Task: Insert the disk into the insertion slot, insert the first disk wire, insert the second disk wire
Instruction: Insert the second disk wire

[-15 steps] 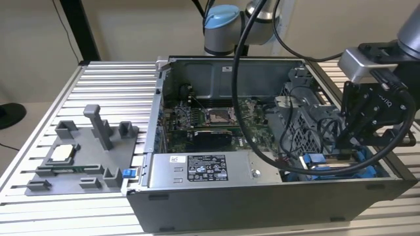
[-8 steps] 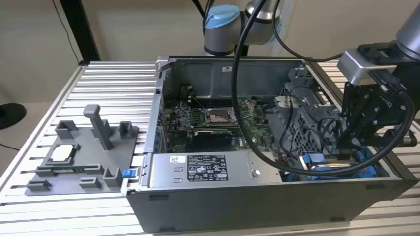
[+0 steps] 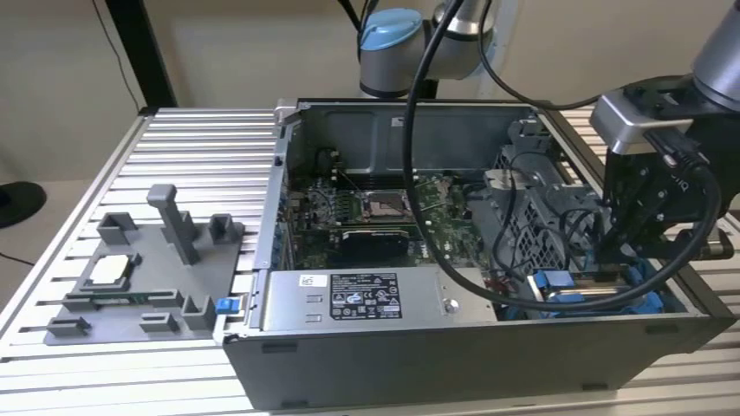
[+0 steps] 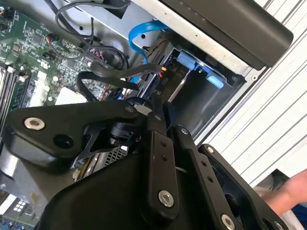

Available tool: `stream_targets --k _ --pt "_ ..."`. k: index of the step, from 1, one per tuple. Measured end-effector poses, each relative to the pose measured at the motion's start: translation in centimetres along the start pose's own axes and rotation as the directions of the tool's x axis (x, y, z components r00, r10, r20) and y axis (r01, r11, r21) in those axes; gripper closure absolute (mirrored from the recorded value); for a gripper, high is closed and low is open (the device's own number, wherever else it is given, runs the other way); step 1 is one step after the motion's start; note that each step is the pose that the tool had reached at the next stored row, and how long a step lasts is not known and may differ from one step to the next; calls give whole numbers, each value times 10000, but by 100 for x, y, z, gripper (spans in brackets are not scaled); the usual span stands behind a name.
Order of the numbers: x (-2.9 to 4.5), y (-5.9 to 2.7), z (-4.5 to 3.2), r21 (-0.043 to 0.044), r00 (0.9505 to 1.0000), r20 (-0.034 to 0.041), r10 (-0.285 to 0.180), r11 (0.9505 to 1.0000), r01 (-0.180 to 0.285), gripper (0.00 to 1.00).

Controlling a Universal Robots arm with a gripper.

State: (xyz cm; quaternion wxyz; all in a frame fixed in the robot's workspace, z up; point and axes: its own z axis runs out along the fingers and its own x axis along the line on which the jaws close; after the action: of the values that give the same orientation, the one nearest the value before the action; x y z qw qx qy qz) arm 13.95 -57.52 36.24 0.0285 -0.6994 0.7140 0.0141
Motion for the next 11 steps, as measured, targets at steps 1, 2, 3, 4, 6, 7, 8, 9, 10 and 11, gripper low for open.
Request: stream_targets --k 1,2,3,4,6,7,8,9,10,11 --pt "0 1 2 22 10000 0 -2 10000 2 100" --pt "0 1 4 43 10000 0 -3 10000 3 100" --pt "0 3 6 60 10000 0 -4 10000 4 100" --pt "0 6 9 76 10000 1 -4 10000 4 100" --pt "1 15 15 100 10000 0 -6 9999 6 100" --pt "1 20 20 108 10000 -1 -7 9999 7 100" --pt "1 21 26 113 10000 -1 -7 9999 7 100" --pt "2 22 33 117 10000 0 -8 9999 8 100" --pt "3 22 40 121 10000 0 -9 9999 9 100" --pt "3 23 46 125 10000 1 -8 9999 8 100"
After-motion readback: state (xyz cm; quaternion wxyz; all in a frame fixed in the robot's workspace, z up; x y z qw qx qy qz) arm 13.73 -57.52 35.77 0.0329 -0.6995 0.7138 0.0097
